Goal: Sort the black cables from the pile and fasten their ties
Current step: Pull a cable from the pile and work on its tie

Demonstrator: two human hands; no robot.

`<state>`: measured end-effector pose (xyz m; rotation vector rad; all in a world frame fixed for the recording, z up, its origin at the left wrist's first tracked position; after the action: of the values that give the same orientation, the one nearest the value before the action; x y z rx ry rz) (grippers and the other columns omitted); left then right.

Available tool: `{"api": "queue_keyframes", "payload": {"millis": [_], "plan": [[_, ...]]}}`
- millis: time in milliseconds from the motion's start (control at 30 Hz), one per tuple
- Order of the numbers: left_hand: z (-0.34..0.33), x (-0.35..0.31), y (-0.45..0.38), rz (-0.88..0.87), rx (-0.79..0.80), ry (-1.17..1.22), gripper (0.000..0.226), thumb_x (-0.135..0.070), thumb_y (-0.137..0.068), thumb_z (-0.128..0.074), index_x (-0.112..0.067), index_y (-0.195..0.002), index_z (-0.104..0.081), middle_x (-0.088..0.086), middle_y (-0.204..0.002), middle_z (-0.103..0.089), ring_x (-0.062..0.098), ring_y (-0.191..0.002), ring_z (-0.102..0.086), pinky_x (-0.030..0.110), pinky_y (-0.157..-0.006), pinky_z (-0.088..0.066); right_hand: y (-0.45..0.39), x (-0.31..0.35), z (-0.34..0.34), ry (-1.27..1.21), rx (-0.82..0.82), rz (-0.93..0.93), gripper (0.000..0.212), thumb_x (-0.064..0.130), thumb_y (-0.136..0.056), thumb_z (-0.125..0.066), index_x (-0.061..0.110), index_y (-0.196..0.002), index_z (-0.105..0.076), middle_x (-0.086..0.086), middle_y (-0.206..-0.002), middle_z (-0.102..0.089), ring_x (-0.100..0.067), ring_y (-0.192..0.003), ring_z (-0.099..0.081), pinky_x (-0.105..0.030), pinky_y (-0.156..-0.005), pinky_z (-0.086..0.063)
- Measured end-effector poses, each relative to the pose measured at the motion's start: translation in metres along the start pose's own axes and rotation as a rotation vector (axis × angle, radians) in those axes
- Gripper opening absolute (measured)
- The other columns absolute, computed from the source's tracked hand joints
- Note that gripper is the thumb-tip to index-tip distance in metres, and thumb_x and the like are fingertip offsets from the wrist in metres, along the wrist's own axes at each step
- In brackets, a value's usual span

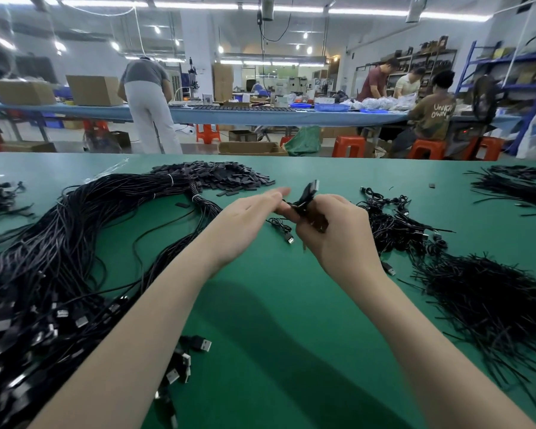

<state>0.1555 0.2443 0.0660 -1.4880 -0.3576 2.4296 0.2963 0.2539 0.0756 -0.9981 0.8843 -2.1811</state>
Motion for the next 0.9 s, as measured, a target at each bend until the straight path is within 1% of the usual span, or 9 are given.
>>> {"api": "queue_keyframes", "payload": {"millis": [100, 233, 333, 500, 567, 633, 733, 800, 900], "plan": [[-0.002, -0.002, 0.001, -0.041, 0.003, 0.035, 0.039, -0.026, -0.102, -0.036, -0.03, -0.096, -0.074, -0.025, -0.111, -0.066, -0.011, -0.111, -0.053, 0.012, -0.1, -0.036, 0.001, -0.003, -0.002, -0.019, 0.021, -0.01, 0.016, 0.006, -0.08, -0.069, 0.016, -0.072, -0.059, 0.02, -0.066, -0.044, 0.001, -0.062, -0.042, -0.008, -0.058, -0.032], [-0.003, 0.008, 0.0, 0.098, -0.034, 0.122, 0.034, -0.033, -0.098, -0.041, -0.036, -0.089, -0.074, -0.011, -0.098, -0.071, 0.003, -0.09, -0.064, 0.026, -0.086, -0.049, 0.002, 0.004, -0.003, 0.025, 0.033, 0.069, 0.007, 0.004, -0.081, -0.068, 0.005, -0.075, -0.064, 0.001, -0.067, -0.053, -0.019, -0.064, -0.046, -0.026, -0.059, -0.031], [-0.006, 0.014, 0.002, 0.21, -0.034, 0.246, 0.029, -0.031, -0.093, -0.045, -0.029, -0.094, -0.074, 0.002, -0.094, -0.074, 0.014, -0.08, -0.069, 0.027, -0.07, -0.056, 0.003, 0.016, -0.001, 0.102, 0.002, 0.211, 0.008, 0.003, -0.08, -0.066, -0.001, -0.074, -0.064, -0.008, -0.066, -0.057, -0.028, -0.062, -0.051, -0.029, -0.058, -0.038], [-0.005, 0.022, 0.006, 0.324, 0.116, 0.556, 0.04, 0.0, -0.093, -0.037, -0.016, -0.103, -0.072, 0.007, -0.092, -0.075, 0.014, -0.077, -0.073, 0.022, -0.066, -0.057, 0.009, 0.028, 0.001, 0.256, -0.065, 0.425, 0.005, 0.0, -0.078, -0.066, -0.004, -0.074, -0.065, -0.014, -0.068, -0.06, -0.032, -0.062, -0.056, -0.036, -0.058, -0.048], [-0.002, 0.02, 0.008, 0.277, 0.167, 0.528, 0.031, 0.0, -0.095, -0.049, -0.018, -0.104, -0.072, 0.003, -0.092, -0.075, 0.012, -0.082, -0.072, 0.02, -0.071, -0.056, 0.008, 0.022, 0.002, 0.148, -0.065, 0.324, 0.003, 0.0, -0.077, -0.068, -0.002, -0.077, -0.067, -0.01, -0.072, -0.062, -0.029, -0.067, -0.058, -0.031, -0.064, -0.044], [-0.001, 0.016, 0.007, 0.192, 0.155, 0.436, 0.023, -0.014, -0.083, -0.068, -0.022, -0.105, -0.071, -0.003, -0.09, -0.075, 0.008, -0.082, -0.07, 0.017, -0.07, -0.052, 0.005, 0.014, 0.002, 0.009, -0.054, 0.188, 0.004, 0.002, -0.076, -0.069, 0.003, -0.08, -0.068, 0.0, -0.074, -0.061, -0.019, -0.069, -0.055, -0.019, -0.065, -0.038], [0.008, 0.006, 0.002, 0.007, -0.014, 0.249, 0.016, -0.019, -0.078, -0.074, -0.031, -0.089, -0.075, -0.011, -0.072, -0.068, 0.003, -0.063, -0.053, 0.013, -0.06, -0.04, 0.002, 0.01, 0.002, -0.072, -0.074, 0.111, 0.004, 0.002, -0.076, -0.069, 0.005, -0.078, -0.069, 0.01, -0.07, -0.053, -0.003, -0.067, -0.044, -0.004, -0.065, -0.036], [0.014, 0.002, 0.0, -0.098, -0.115, 0.107, 0.018, -0.019, -0.082, -0.074, -0.037, -0.081, -0.075, -0.013, -0.073, -0.064, 0.002, -0.062, -0.049, 0.012, -0.06, -0.039, 0.001, 0.01, 0.002, -0.073, -0.075, 0.099, 0.004, 0.002, -0.077, -0.069, 0.005, -0.076, -0.067, 0.01, -0.068, -0.052, -0.003, -0.065, -0.043, -0.001, -0.064, -0.034], [0.011, 0.002, -0.001, -0.127, -0.132, 0.075, 0.007, -0.023, -0.086, -0.071, -0.03, -0.085, -0.073, -0.015, -0.076, -0.07, -0.002, -0.067, -0.058, 0.011, -0.065, -0.043, 0.001, 0.011, 0.003, -0.08, -0.081, 0.101, 0.004, 0.003, -0.079, -0.069, 0.005, -0.076, -0.067, 0.005, -0.067, -0.057, -0.005, -0.062, -0.047, -0.008, -0.063, -0.038]]}}
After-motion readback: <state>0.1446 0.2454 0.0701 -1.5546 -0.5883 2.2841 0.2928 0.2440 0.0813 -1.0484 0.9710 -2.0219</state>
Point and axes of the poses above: each hand's wrist, its own y-axis away from the middle knuckle, its own z-axis out of the back of the hand, x = y × z, the point moved 7 cm from there along -y, towards the middle knuckle
